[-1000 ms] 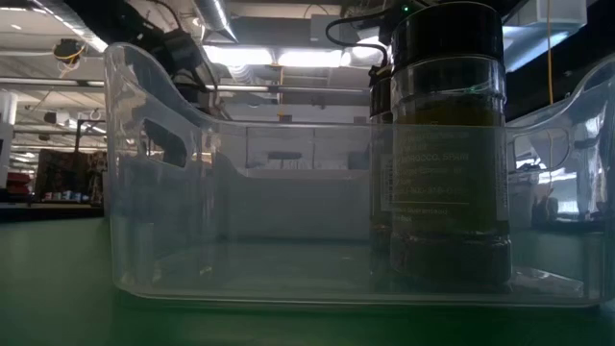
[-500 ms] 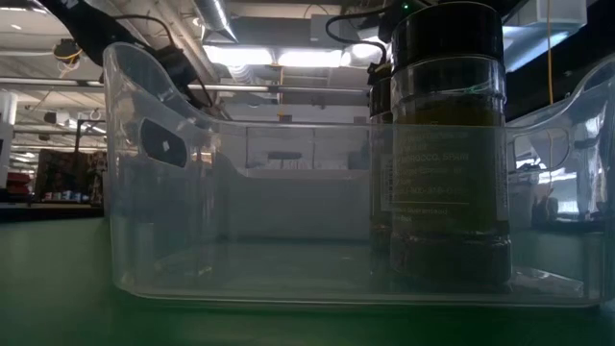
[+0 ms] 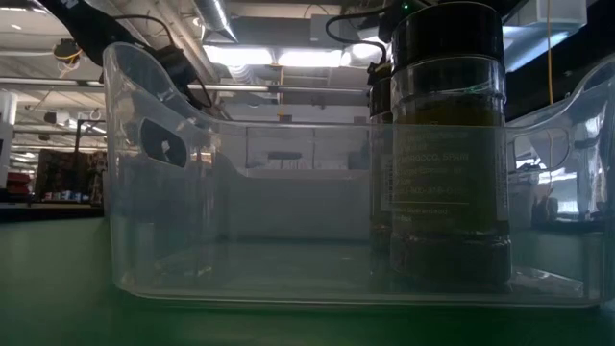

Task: Sort spices by type
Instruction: Put the top yellow seasoning bottle into the top transparent bin, then put the yellow seasoning bottle into the top transparent bin

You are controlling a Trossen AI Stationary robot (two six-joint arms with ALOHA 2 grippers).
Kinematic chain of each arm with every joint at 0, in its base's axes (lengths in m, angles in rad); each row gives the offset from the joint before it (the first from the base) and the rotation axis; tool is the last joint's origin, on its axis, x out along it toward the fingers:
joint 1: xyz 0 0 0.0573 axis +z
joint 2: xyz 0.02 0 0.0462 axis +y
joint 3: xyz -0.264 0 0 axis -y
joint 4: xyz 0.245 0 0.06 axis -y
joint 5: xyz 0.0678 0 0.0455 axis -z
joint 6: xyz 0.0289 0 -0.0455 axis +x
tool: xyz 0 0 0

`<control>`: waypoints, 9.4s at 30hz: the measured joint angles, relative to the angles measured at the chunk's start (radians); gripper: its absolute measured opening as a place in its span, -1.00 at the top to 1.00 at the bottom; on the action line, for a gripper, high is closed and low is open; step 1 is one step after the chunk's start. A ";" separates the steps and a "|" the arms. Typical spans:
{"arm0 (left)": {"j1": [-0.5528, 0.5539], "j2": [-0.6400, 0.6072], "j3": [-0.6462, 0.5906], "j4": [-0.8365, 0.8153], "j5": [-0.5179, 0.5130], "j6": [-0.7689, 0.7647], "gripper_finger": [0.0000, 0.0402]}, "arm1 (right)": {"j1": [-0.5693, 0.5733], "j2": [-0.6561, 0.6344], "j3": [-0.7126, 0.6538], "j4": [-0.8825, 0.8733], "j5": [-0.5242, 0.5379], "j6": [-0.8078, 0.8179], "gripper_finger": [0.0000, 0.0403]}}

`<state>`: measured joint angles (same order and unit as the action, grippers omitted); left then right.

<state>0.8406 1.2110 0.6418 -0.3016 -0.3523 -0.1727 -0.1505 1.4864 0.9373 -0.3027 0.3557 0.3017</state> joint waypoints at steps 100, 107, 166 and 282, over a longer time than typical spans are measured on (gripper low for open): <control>-1.025 -0.358 -0.211 0.002 0.095 -0.016 -0.95 | 1.070 0.169 0.457 -0.881 -0.604 1.996 -0.80; -1.092 -0.358 -0.211 0.002 0.095 -0.056 -0.95 | 1.137 0.226 0.457 -0.823 -0.559 2.049 -0.80; -1.238 -0.357 -0.209 0.003 0.057 -0.199 -0.95 | 0.564 0.344 0.916 -0.904 0.080 0.620 -0.11; -0.573 0.560 0.322 0.444 0.035 -0.003 -0.95 | 0.257 -0.064 0.195 -0.791 0.152 0.432 -0.64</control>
<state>0.2680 1.7710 0.9642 0.1425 -0.3176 -0.1757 0.1070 1.4220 1.1320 -1.0935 0.5073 0.7334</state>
